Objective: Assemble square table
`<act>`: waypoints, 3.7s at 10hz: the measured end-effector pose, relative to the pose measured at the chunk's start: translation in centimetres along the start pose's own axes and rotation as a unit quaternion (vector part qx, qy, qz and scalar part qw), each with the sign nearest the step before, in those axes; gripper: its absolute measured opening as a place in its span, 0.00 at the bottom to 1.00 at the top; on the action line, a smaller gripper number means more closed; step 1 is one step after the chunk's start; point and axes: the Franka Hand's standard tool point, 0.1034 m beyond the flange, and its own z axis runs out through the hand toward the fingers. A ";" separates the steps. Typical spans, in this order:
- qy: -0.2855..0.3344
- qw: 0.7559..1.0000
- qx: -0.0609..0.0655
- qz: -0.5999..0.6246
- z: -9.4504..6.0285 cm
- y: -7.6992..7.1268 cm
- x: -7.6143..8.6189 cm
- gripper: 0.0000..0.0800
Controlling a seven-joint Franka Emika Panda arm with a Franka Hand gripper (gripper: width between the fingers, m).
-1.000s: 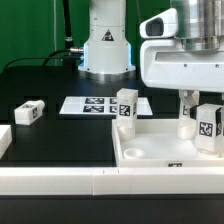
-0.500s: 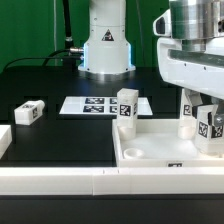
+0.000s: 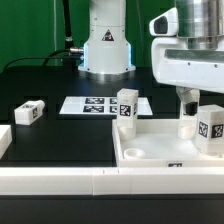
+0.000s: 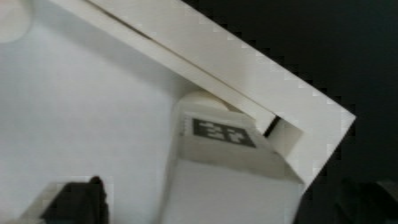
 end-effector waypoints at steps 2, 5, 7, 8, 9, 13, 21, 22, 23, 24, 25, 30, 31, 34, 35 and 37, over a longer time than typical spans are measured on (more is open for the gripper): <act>0.000 0.998 0.000 -0.059 0.0 0.0 0.0 0.81; 0.000 0.981 -0.001 -0.196 0.0 0.0 -0.2 0.81; 0.003 0.954 -0.008 -0.300 0.0 0.0 -0.2 0.81; 0.004 0.945 -0.009 -0.327 0.0 0.0 -0.2 0.81; 0.005 0.929 -0.013 -0.371 0.0 0.0 -0.2 0.81; 0.009 0.875 -0.025 -0.483 0.1 0.1 -0.1 0.81; 0.011 0.893 -0.025 -0.449 0.1 0.1 -0.1 0.36; 0.012 0.909 -0.024 -0.416 0.1 0.1 -0.1 0.36; 0.012 0.923 -0.024 -0.384 0.1 0.1 -0.1 0.36; 0.012 0.942 -0.020 -0.334 0.1 0.1 0.0 0.36; 0.012 0.958 -0.016 -0.288 0.0 0.1 0.1 0.36; 0.015 1.000 0.004 -0.016 0.2 0.2 0.0 0.36; 0.013 0.998 0.006 0.055 0.3 0.2 -0.2 0.36; 0.011 0.987 0.007 0.160 0.3 0.1 -0.1 0.36; 0.010 0.984 0.008 0.176 0.3 0.1 -0.1 0.36; 0.010 0.993 0.007 0.122 0.3 0.1 -0.1 0.45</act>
Offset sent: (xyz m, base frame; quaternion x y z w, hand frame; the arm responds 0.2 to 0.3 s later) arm -0.0067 0.0138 0.0016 -0.0217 -0.0227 -0.3069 0.9512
